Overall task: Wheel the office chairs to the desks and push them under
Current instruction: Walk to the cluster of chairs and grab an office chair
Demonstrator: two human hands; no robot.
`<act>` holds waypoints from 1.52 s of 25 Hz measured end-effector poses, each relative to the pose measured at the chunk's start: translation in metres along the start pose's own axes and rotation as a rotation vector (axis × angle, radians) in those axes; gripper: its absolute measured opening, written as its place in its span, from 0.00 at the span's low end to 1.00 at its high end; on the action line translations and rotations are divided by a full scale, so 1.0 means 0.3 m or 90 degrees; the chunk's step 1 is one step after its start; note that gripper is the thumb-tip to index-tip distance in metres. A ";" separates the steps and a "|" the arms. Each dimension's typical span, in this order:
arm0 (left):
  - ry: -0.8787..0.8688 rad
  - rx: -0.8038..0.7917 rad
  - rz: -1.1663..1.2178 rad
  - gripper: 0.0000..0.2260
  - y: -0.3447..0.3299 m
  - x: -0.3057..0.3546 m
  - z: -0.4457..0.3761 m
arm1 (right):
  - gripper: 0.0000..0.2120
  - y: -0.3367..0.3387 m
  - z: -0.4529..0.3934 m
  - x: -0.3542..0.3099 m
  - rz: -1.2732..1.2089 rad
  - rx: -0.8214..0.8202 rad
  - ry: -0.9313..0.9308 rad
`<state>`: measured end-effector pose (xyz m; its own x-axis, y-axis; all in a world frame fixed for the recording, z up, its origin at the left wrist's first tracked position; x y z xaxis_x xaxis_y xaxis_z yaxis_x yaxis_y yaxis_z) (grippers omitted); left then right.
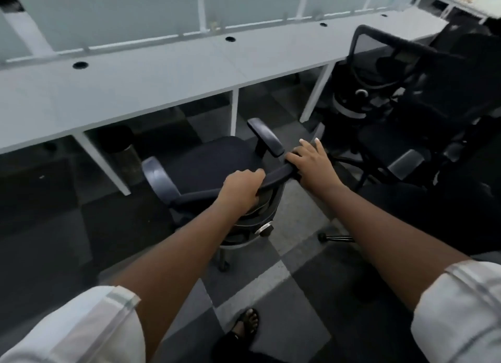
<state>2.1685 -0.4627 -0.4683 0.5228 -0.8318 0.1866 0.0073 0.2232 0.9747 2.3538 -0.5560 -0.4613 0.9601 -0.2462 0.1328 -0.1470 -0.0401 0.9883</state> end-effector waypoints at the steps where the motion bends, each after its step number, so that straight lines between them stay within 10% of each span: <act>1: 0.014 -0.001 -0.015 0.15 0.003 -0.018 0.036 | 0.21 0.003 0.012 -0.025 -0.012 -0.010 0.024; 26: 0.192 -0.063 -0.161 0.08 -0.007 -0.274 0.724 | 0.12 0.108 0.224 -0.540 -0.050 -0.097 0.362; 38: 0.508 -0.053 -0.046 0.15 -0.043 -0.536 1.451 | 0.13 0.198 0.192 -1.295 -0.034 -0.089 0.614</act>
<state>1.7134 -0.5529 -0.4575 0.9699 -0.2380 -0.0510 0.1110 0.2462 0.9628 1.9583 -0.5186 -0.4584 0.7568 0.6529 0.0304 -0.1280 0.1023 0.9865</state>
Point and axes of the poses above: each hand's wrist, its own z-axis away from the middle knuckle, its own y-axis out of the back of the hand, x = y × z, the point moved 2 cm from there along -z, towards the middle knuckle, and after that the axes turned 1 degree about y, right-handed, at the moved point
